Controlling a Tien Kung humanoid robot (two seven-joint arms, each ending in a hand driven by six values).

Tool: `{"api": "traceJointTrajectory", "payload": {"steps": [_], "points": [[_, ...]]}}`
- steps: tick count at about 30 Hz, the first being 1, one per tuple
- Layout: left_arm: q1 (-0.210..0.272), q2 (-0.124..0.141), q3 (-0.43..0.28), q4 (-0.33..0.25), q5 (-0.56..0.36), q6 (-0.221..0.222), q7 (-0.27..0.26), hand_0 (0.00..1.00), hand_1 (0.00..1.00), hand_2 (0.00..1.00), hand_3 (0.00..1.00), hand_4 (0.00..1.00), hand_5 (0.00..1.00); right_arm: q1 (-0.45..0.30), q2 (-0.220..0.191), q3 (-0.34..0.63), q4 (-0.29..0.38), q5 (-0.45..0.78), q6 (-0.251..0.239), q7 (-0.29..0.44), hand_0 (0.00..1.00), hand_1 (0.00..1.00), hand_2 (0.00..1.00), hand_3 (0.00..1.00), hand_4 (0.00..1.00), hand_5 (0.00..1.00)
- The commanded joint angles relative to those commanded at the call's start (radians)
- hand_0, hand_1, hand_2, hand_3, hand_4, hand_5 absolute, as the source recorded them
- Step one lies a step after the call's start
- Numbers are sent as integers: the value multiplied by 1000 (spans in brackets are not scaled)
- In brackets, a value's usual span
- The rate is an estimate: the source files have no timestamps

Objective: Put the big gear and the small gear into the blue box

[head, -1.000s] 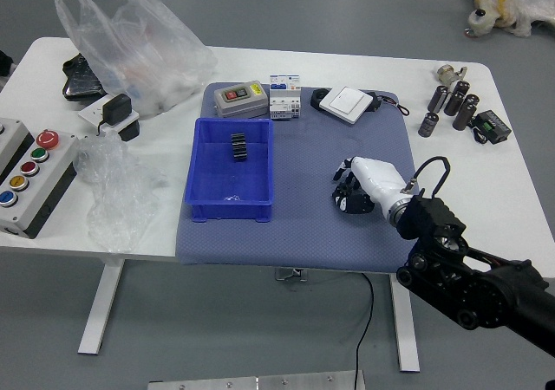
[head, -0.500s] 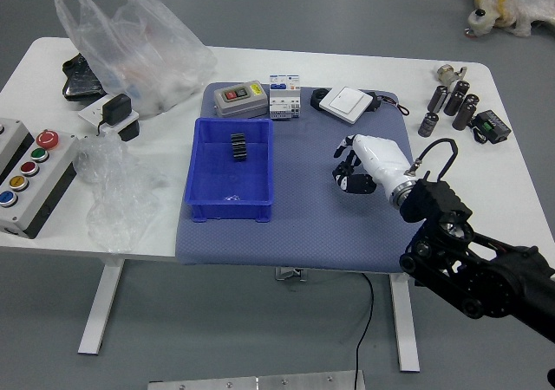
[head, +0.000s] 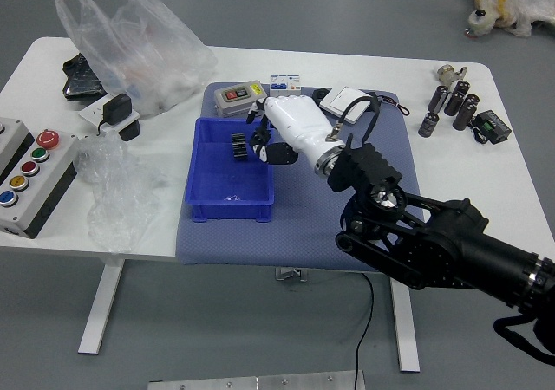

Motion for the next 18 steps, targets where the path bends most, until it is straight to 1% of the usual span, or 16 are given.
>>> {"api": "traceJointTrajectory", "payload": {"steps": [3,4,9,10,15,16,18], "points": [[0,2,1,0,1,0,2,619,473,503,660,705,294,20,25,-44,-26,-24,31,7,381,532,496,592,636,14],[0,2,1,0,1,0,3,619,474,503,660,705,299,22,31,-53,-32,-30,39,8,384,550,536,610,634,7],[0,3,0,0,5,0,6,619,474,503,660,705,299,21,51,-80,-49,-40,63,8,384,550,536,610,634,7],[-1,3,0,0,5,0,6,619,473,502,659,706,302,19,54,-84,-52,-39,68,7,400,626,762,712,461,113],[-3,1,1,0,5,-1,5,619,473,502,659,706,302,8,60,-92,-60,-47,108,-7,400,626,762,712,461,113],[-3,1,1,0,5,-1,5,619,474,503,659,705,302,7,60,-90,-60,-50,111,-8,420,673,851,832,499,108],[-3,1,-1,0,6,-1,5,619,474,503,659,705,302,4,58,-81,-59,-56,114,-8,420,673,851,832,499,108]]}}
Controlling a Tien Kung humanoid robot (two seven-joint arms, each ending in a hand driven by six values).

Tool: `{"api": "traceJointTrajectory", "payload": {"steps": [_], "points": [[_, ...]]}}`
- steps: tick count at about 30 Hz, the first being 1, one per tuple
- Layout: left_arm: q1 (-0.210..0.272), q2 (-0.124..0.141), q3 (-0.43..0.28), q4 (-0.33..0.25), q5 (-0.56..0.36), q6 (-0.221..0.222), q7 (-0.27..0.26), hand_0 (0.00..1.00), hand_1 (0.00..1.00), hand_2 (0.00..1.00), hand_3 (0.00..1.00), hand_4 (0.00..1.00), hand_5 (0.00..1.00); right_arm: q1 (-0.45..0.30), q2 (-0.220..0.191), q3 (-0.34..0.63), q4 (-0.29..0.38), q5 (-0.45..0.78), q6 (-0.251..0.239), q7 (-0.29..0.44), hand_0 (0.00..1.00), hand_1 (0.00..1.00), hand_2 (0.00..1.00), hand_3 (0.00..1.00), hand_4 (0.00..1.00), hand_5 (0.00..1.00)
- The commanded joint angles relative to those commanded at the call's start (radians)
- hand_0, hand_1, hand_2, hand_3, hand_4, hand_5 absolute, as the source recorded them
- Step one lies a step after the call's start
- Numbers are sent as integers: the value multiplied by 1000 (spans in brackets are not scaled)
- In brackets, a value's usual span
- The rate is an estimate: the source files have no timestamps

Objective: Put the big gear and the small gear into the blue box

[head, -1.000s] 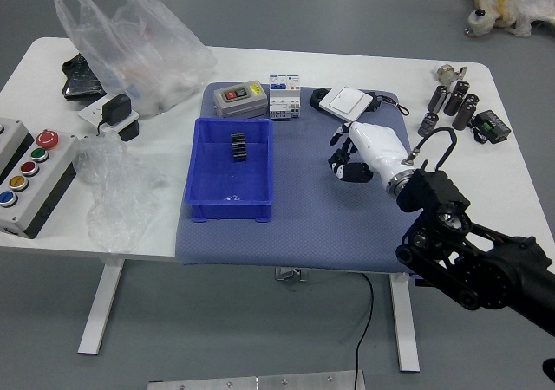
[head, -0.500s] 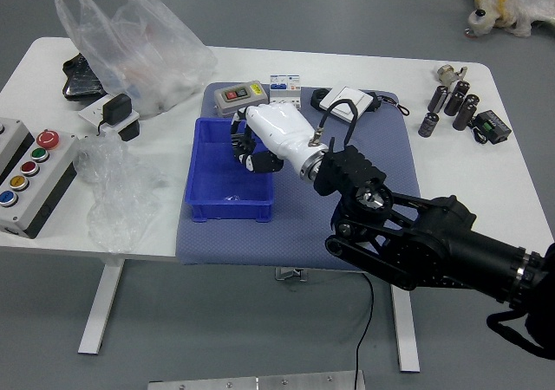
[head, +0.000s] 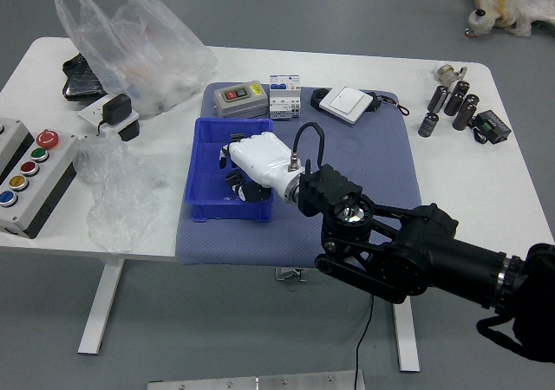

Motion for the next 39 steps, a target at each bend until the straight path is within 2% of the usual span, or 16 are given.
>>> {"api": "traceJointTrajectory", "payload": {"steps": [3,4,6,9,10,15,16,17,21,22,27,28,33,34,39], "points": [[1,1,-3,0,1,0,1,619,474,503,659,705,302,-10,-5,24,3,-1,-6,5,420,673,851,832,499,108],[2,1,-4,0,2,0,1,619,473,503,659,704,301,-14,-7,33,4,3,-11,8,409,688,909,964,566,126],[3,1,-6,0,2,0,1,619,473,503,659,704,301,-27,-14,60,11,16,-36,20,409,688,909,964,566,126],[4,-2,-9,0,1,1,0,619,473,503,659,704,301,-71,-42,123,45,74,-99,57,409,688,909,964,566,126],[5,-3,-8,0,-1,1,-1,619,473,502,658,703,302,-86,-53,145,59,99,-120,73,462,686,862,917,587,170],[10,-11,-11,0,-5,2,-2,619,473,502,658,703,302,-200,-136,307,168,298,-248,211,462,686,862,917,587,170],[11,-12,-11,0,-6,3,-2,619,471,502,657,698,297,-218,-148,334,183,329,-263,236,683,711,785,780,633,276],[11,-12,-10,0,-7,3,-3,619,471,502,657,698,297,-242,-162,367,199,365,-274,268,683,711,785,780,633,276],[11,-15,-2,0,-20,4,-11,619,471,502,657,698,297,-338,-204,505,216,515,-245,401,683,711,785,780,633,276],[12,-16,1,0,-24,4,-13,619,473,501,657,697,294,-361,-209,536,213,551,-234,430,803,735,758,721,664,345],[15,-21,6,0,-30,5,-17,619,473,501,657,697,294,-486,-222,685,195,745,-158,568,803,735,758,721,664,345],[15,-22,8,0,-31,5,-18,619,472,502,656,697,292,-517,-224,718,193,793,-138,599,836,747,757,711,716,447],[15,-23,17,0,-38,5,-23,619,472,502,656,697,292,-616,-222,819,185,976,-78,681,836,747,757,711,716,447],[14,-22,18,0,-38,5,-24,619,471,502,656,696,291,-633,-220,839,181,1018,-67,690,841,745,749,699,780,568],[10,-19,16,0,-31,5,-25,619,471,502,656,696,291,-653,-216,886,169,1203,-50,704,841,745,749,699,780,568]]}}
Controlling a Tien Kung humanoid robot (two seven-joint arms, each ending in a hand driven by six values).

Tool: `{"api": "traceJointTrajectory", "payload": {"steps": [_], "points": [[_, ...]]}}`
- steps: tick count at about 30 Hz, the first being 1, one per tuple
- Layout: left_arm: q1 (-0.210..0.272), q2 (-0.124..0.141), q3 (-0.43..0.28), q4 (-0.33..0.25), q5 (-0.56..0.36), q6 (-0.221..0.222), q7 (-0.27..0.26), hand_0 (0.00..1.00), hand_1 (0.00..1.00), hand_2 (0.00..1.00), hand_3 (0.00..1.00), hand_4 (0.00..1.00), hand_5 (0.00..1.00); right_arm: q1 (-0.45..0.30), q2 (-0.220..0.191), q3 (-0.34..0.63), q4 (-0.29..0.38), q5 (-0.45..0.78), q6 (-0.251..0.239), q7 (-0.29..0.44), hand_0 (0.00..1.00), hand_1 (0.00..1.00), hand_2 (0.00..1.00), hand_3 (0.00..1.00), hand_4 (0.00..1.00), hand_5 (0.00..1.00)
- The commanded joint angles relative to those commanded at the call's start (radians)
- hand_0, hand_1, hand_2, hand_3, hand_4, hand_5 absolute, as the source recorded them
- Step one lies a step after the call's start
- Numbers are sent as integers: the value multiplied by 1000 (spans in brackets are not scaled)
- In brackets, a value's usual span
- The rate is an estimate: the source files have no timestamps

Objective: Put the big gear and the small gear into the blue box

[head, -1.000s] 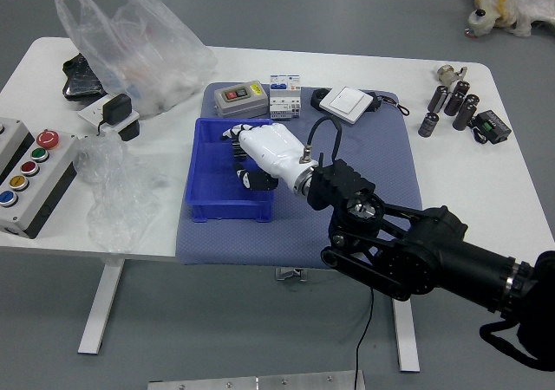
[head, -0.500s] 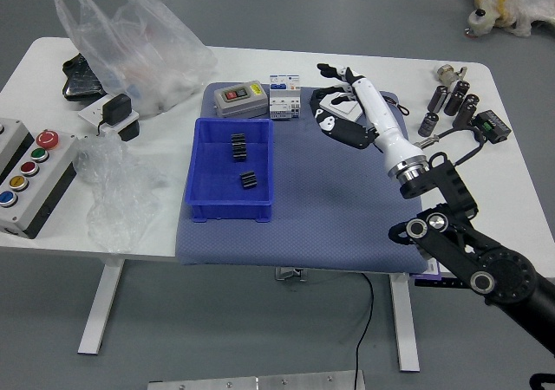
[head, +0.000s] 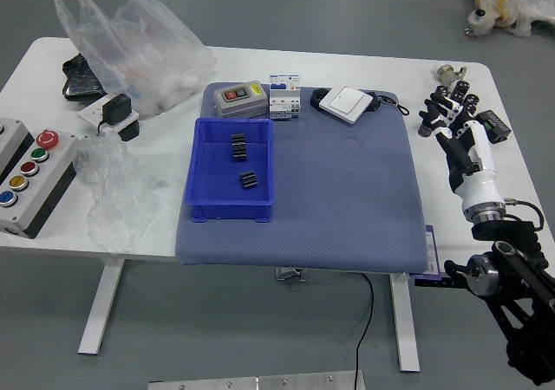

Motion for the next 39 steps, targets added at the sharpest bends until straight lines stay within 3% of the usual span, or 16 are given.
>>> {"api": "traceJointTrajectory", "payload": {"steps": [1,11,20,39], "points": [[-1,1,0,0,3,0,0,619,471,502,656,695,288,-1,1,10,0,32,0,1,805,725,721,687,810,620],[-24,12,50,0,-16,-7,-22,619,472,502,656,695,288,-36,-8,132,28,250,-5,6,776,709,705,676,803,611],[-22,31,33,0,-7,-8,-20,619,472,501,658,695,287,-52,-6,219,61,236,-15,4,773,702,701,671,819,644],[-20,30,5,0,7,-10,-13,620,472,502,658,695,287,-70,3,278,80,221,-25,1,751,692,698,675,816,644]]}}
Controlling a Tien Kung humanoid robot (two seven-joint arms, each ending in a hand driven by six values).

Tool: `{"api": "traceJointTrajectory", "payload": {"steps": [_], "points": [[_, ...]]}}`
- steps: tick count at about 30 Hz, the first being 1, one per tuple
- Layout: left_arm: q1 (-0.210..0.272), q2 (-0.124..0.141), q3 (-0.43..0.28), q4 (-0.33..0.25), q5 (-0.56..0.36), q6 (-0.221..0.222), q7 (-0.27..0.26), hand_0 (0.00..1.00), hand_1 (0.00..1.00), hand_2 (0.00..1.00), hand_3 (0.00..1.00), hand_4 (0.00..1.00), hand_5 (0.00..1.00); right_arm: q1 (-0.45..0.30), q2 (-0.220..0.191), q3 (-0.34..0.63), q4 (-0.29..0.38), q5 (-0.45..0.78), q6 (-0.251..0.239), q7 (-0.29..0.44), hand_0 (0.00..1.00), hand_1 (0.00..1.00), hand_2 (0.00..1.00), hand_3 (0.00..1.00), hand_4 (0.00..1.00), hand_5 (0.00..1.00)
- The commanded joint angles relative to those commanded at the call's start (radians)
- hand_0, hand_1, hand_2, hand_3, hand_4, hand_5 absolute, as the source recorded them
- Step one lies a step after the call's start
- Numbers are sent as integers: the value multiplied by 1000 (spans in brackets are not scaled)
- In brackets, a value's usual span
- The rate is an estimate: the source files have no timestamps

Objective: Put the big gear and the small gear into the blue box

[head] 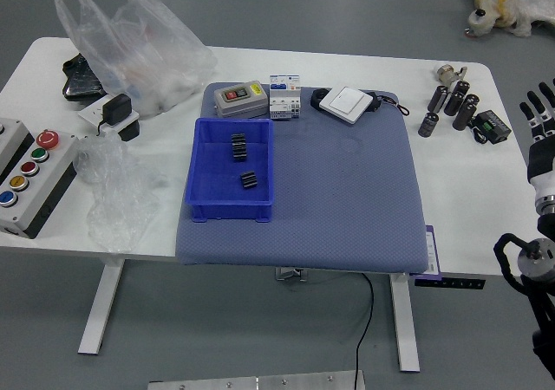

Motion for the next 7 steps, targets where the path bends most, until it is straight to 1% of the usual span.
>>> {"api": "traceJointTrajectory", "payload": {"steps": [7], "points": [[1,0,-1,0,-2,1,1,619,472,503,658,696,287,3,1,-3,1,-3,-2,-3,748,692,699,677,816,637]]}}
